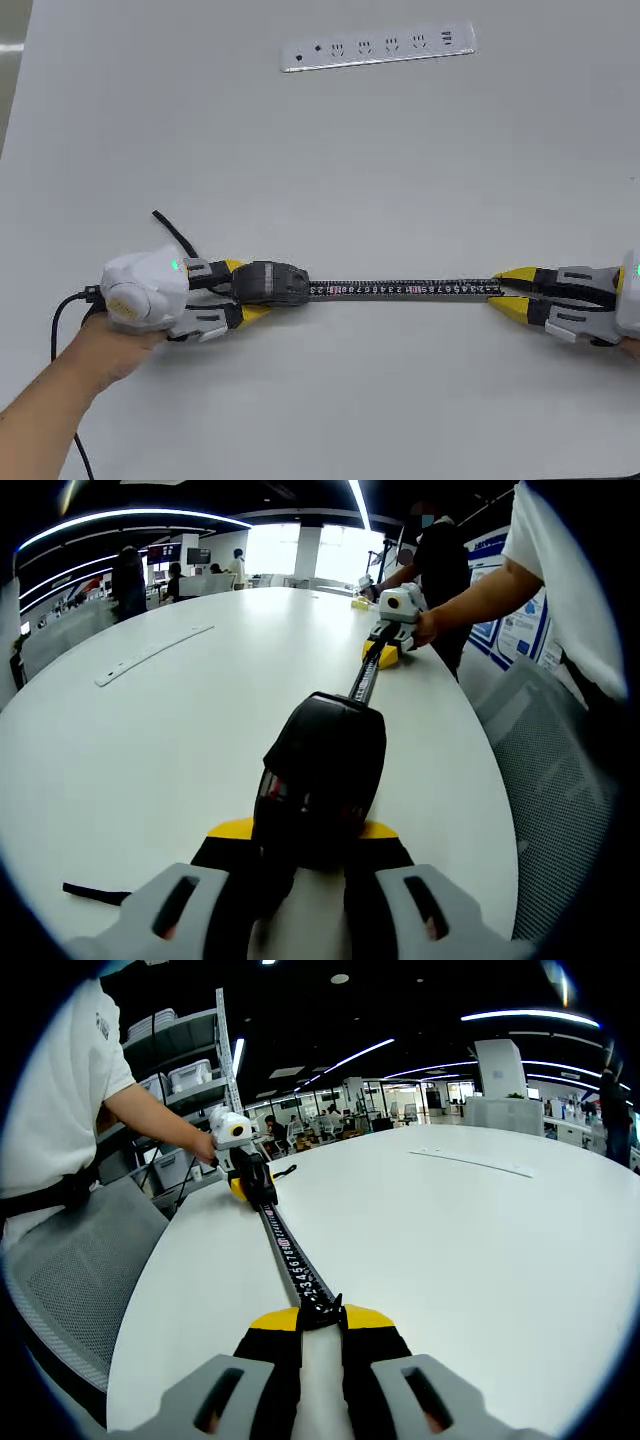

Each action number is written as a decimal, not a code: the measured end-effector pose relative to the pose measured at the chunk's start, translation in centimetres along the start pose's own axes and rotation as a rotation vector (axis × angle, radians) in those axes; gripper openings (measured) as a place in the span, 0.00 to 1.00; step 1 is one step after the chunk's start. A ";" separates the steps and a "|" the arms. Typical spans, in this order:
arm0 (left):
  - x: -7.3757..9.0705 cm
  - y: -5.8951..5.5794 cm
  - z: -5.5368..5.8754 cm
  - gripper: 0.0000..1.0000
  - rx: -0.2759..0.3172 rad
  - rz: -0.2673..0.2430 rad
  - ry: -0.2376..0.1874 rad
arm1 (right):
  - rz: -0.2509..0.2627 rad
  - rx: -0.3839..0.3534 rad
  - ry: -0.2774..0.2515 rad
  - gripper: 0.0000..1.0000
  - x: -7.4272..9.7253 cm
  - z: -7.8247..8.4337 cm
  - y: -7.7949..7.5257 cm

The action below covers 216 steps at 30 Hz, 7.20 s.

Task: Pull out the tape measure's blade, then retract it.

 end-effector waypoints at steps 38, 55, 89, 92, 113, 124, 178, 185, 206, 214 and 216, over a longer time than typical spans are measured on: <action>-0.2 0.1 0.3 0.45 0.034 -0.027 0.019 | 0.008 -0.017 0.003 0.27 -0.2 -0.5 0.9; 0.3 -0.2 -0.4 0.53 0.062 -0.063 -0.006 | 0.047 -0.041 -0.026 0.36 -0.2 -0.9 1.3; 2.3 -1.1 0.1 0.64 0.135 -0.176 -0.051 | 0.142 -0.093 -0.061 0.56 0.4 -1.8 3.3; 2.5 -1.1 0.2 0.67 0.147 -0.201 -0.052 | 0.151 -0.094 -0.064 0.56 0.5 -1.8 3.6; 4.6 -3.1 1.1 0.71 0.233 -0.327 -0.127 | 0.265 -0.106 -0.129 0.59 1.1 -1.8 4.9; 5.9 -3.8 1.0 0.72 0.260 -0.398 -0.176 | 0.334 -0.091 -0.152 0.60 1.4 -2.3 5.8; 8.1 -7.6 1.7 0.74 0.295 -0.518 -0.259 | 0.482 -0.082 -0.234 0.62 3.6 -2.7 10.2; 7.6 -7.9 1.6 0.74 0.306 -0.519 -0.257 | 0.481 -0.092 -0.234 0.61 3.8 -2.3 10.3; 5.8 -8.2 1.0 0.76 0.334 -0.519 -0.263 | 0.469 -0.096 -0.233 0.60 3.7 -1.8 10.1; 4.9 -8.3 0.8 0.76 0.346 -0.531 -0.250 | 0.460 -0.100 -0.237 0.60 3.4 -1.9 10.0; 4.8 -8.2 0.6 0.76 0.356 -0.535 -0.254 | 0.458 -0.100 -0.239 0.60 3.3 -1.9 10.0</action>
Point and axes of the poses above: the centre of the closed fingertips' face, and the gripper's own axes: x roughly backward along the fingers, y roughly to its left, z roughly out of its underside, the point moved 8 cm from there along x, roughly backward along the fingers, and after that the axes turned 7 degrees about -y, right-handed, at the moved point
